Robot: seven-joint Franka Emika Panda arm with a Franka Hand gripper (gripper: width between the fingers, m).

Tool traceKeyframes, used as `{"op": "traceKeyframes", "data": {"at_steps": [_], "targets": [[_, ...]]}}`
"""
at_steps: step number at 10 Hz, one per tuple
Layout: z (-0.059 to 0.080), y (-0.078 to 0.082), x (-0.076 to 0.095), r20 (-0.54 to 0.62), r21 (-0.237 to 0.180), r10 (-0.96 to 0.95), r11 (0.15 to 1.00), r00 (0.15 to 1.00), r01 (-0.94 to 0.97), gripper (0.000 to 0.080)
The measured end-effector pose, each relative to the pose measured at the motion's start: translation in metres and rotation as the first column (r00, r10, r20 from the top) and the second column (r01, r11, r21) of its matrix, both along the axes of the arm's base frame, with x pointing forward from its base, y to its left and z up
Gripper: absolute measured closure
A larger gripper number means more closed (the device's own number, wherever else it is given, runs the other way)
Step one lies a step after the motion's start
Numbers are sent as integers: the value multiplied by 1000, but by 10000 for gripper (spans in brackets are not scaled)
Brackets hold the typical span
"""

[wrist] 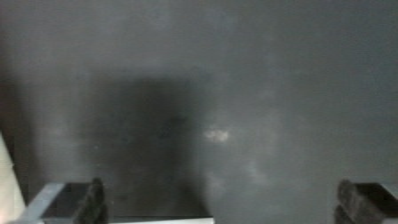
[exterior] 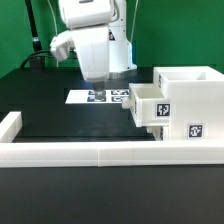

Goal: Assemble drawer

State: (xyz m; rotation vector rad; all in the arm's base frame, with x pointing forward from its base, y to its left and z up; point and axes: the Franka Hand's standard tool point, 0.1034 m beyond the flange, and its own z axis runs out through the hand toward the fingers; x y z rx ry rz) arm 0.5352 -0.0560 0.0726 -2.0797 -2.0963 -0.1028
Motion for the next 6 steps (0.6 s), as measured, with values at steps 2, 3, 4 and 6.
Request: {"op": "traceKeyframes", "data": {"at_steps": [2,3,4,6], "targets": [[-9,13,-1,-25,4,-49,999,998,49,150],[-12,21,-1,-35,7,-68,998,997,68,150],[-13,29,-1,-44,7,-95,995,994,96,150],[-12,45,0,-54,8,-127,992,990,127,150]]}}
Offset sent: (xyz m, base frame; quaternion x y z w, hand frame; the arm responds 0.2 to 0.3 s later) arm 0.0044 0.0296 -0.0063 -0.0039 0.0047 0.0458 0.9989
